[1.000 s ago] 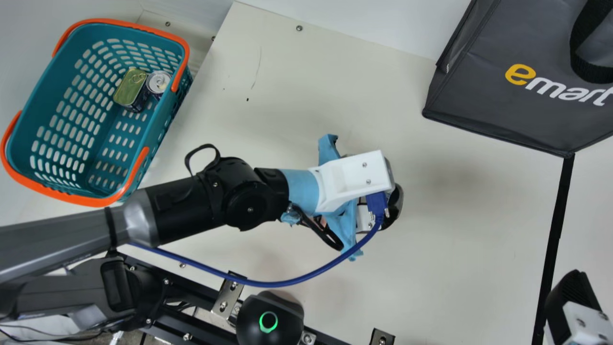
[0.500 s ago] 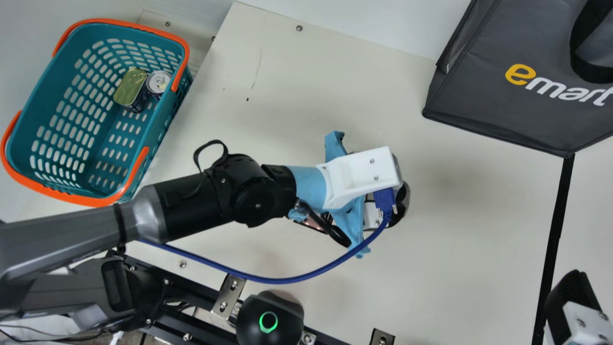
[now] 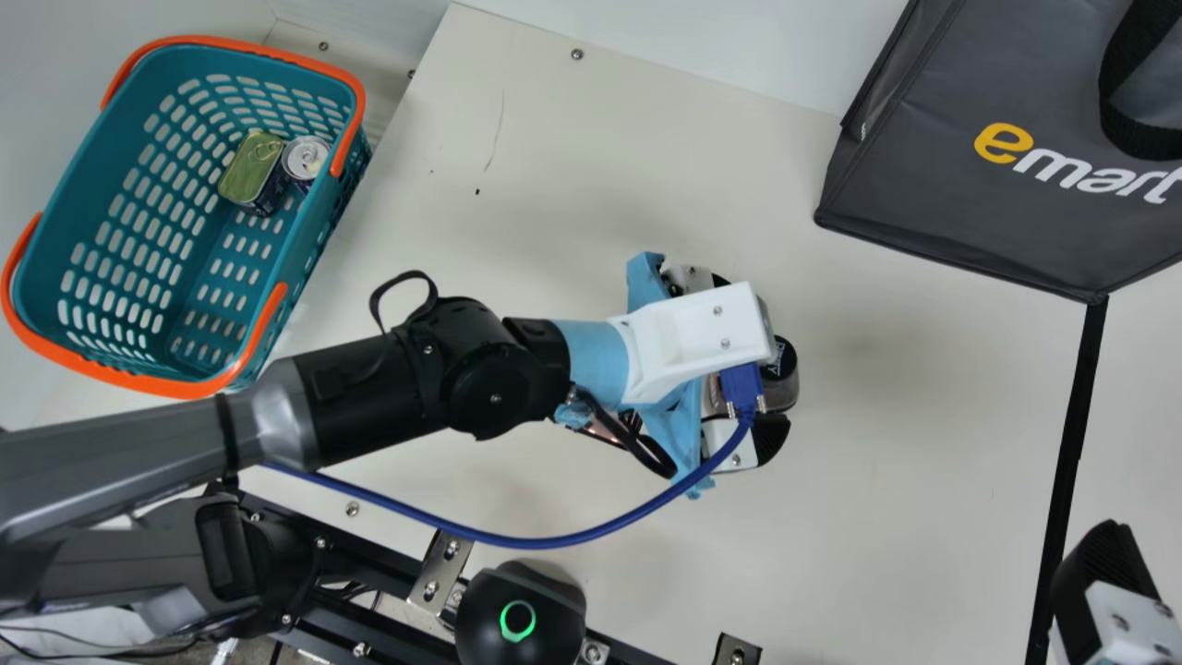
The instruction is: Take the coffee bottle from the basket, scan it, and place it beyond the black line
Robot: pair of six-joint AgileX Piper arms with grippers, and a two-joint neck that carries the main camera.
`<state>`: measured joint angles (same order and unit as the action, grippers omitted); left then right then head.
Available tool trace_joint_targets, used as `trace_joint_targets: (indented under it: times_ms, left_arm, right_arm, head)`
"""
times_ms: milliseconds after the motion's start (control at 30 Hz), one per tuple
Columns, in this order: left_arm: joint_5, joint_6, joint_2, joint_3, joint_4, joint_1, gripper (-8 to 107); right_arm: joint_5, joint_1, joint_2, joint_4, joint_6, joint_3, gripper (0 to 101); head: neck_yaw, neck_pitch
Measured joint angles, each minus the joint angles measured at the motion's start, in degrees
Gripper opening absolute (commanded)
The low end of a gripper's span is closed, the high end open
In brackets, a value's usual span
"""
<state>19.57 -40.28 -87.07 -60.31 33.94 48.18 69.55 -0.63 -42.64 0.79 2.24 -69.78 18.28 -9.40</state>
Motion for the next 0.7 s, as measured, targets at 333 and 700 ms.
trace_joint_targets:
  times_ms: [333, 700]
  left_arm:
    - [0.1, 3.0, 1.7, 0.3, -3.2, 0.4, 90]
    - [1.9, 9.3, 5.1, -0.5, -8.9, 0.7, 90]
  right_arm:
    - [0.0, 0.0, 0.0, 0.0, 0.0, 0.0, 91]
    - [0.1, 0.0, 0.0, 0.0, 0.0, 0.0, 91]
  head:
    - [0.0, -0.1]
    - [0.0, 0.0]
